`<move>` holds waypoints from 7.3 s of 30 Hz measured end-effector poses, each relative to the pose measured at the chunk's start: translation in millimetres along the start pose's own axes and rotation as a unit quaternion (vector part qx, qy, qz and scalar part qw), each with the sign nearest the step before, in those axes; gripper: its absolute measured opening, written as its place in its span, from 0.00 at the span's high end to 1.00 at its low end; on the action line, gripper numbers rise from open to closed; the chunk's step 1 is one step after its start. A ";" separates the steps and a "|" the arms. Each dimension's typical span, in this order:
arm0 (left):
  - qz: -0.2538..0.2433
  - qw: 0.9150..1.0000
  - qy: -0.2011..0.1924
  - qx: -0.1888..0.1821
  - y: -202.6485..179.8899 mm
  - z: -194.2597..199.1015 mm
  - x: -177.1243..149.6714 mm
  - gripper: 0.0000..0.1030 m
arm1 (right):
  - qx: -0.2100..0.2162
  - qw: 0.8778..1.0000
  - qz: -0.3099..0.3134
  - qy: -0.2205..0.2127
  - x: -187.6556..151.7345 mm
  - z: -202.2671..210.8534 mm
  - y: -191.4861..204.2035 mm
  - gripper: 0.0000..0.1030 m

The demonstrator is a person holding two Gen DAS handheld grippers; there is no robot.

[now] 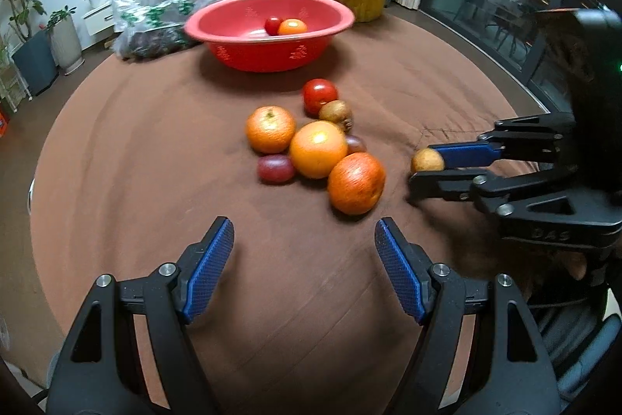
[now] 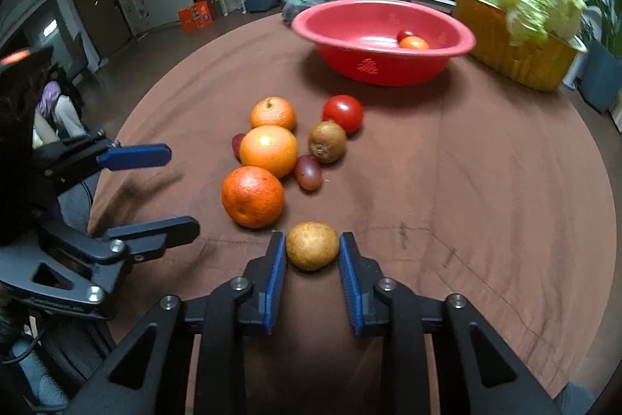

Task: Organize fruits
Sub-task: 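Grasp a brown potato with the right gripper while the left gripper grasps a blood orange, then lower the potato into the red bowl and open the right gripper while the left carries the orange over, then grasp a small red grape with the left gripper while the right gripper grasps a large orange, then carry grape and orange over the red bowl and open both grippers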

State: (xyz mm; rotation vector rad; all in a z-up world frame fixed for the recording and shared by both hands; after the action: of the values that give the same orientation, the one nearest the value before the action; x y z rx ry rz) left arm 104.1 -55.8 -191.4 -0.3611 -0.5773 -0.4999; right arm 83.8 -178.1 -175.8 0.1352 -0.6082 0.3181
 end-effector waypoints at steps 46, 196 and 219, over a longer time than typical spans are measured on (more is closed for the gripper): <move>0.047 0.997 -0.063 -0.027 35.2 11.7 71.8 0.68 | 0.007 0.992 -0.116 -0.041 45.5 20.1 -69.2 0.71; -0.005 1.000 0.012 0.001 26.6 -38.7 32.2 0.78 | 0.009 0.994 -0.097 -0.040 38.2 10.1 -31.1 0.59; 0.001 0.999 -0.045 0.011 83.5 -63.2 194.3 0.78 | 0.017 0.993 -0.111 -0.024 186.5 -54.2 -94.4 0.59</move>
State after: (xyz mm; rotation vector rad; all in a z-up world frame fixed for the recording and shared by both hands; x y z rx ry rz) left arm 317.1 -82.9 -140.3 -0.3652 -0.6692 -0.4768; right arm 288.6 -208.0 -114.7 0.2415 -0.6293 0.1105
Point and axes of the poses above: each gripper's, at about its wrist camera, not at the fingertips, and z roughly against the way its jaws point, y to its left, x to its top, the point moved 7 cm from there along -z, roughly the way its jaws point, and after that the axes turned 9 degrees about -x, right-handed, at the moved point
